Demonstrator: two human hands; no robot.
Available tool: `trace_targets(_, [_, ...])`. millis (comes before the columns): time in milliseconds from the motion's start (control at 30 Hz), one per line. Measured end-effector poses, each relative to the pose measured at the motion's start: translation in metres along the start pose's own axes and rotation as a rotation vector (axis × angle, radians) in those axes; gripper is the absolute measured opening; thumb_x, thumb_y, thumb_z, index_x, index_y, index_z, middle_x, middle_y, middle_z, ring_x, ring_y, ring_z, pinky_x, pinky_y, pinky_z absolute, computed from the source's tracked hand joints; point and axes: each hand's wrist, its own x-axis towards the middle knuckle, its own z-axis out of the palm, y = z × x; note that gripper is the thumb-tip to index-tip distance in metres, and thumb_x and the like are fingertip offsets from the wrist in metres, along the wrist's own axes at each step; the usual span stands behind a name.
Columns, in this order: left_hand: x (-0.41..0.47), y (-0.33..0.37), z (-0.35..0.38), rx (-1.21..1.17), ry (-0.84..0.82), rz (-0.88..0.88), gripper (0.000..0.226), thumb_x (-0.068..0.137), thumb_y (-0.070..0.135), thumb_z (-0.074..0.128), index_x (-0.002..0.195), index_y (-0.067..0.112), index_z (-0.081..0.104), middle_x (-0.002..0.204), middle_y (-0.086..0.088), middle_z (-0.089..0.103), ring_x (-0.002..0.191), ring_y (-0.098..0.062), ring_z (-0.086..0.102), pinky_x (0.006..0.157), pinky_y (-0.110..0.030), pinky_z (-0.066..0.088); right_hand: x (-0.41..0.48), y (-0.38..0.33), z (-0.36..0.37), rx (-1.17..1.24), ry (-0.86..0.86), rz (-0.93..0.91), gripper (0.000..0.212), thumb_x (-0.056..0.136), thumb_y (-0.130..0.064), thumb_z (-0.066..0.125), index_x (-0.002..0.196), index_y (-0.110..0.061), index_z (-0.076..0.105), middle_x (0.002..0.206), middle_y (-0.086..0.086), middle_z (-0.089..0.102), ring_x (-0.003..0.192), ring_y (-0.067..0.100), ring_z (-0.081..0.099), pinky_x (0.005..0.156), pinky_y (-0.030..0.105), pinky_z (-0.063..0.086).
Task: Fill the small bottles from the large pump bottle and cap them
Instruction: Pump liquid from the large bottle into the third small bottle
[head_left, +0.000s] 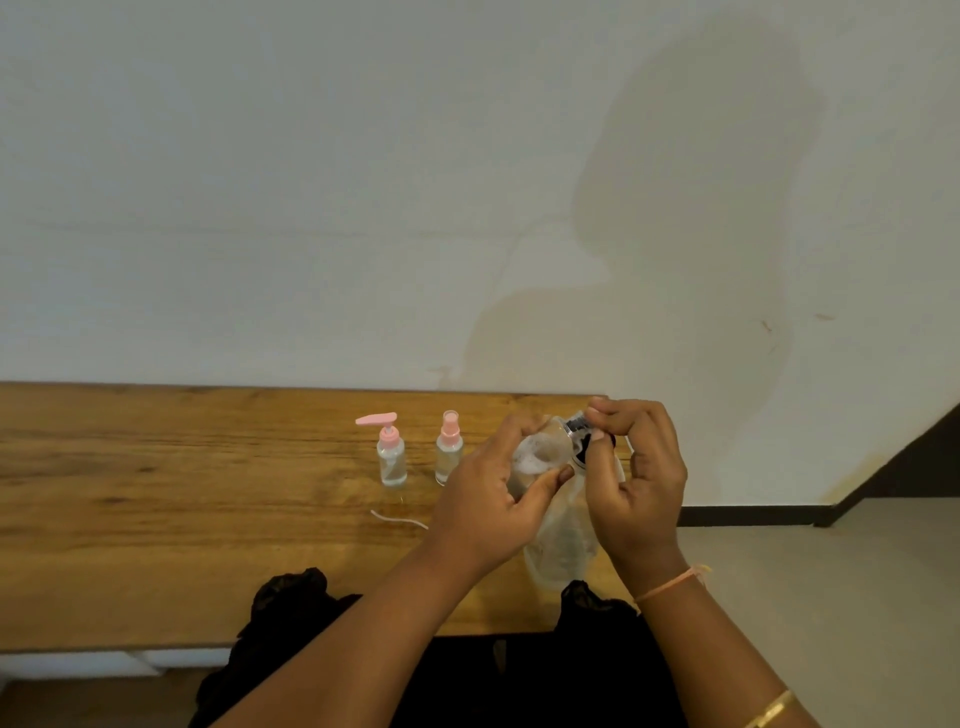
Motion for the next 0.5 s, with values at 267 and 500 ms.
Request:
trace_targets(267, [0.000, 0.000, 0.000, -0.005, 0.038, 0.017, 0.037, 0.083, 0.048, 0.059, 0.116, 0.035, 0.049, 0.096, 0.010, 0.066, 0.071, -0.026, 0.066, 0.061, -0.045, 0.054, 0.003, -0.005, 0.002, -0.002, 0.019, -0.012, 0.016, 0.086, -0.006, 0.046, 0.089, -0.011, 0.060, 0.092, 0.004, 0.057, 0.095, 0.000, 0.057, 0.082, 0.014, 0.047])
trace_targets(500, [0.002, -0.002, 0.002, 0.026, -0.037, -0.016, 0.037, 0.081, 0.053, 0.056, 0.114, 0.036, 0.047, 0.094, 0.007, 0.066, 0.074, -0.023, 0.067, 0.063, -0.044, 0.054, 0.001, 0.007, -0.001, 0.003, 0.019, -0.049, 0.016, 0.083, -0.002, 0.046, 0.085, -0.002, 0.062, 0.090, 0.001, 0.054, 0.094, 0.003, 0.056, 0.083, 0.015, 0.046])
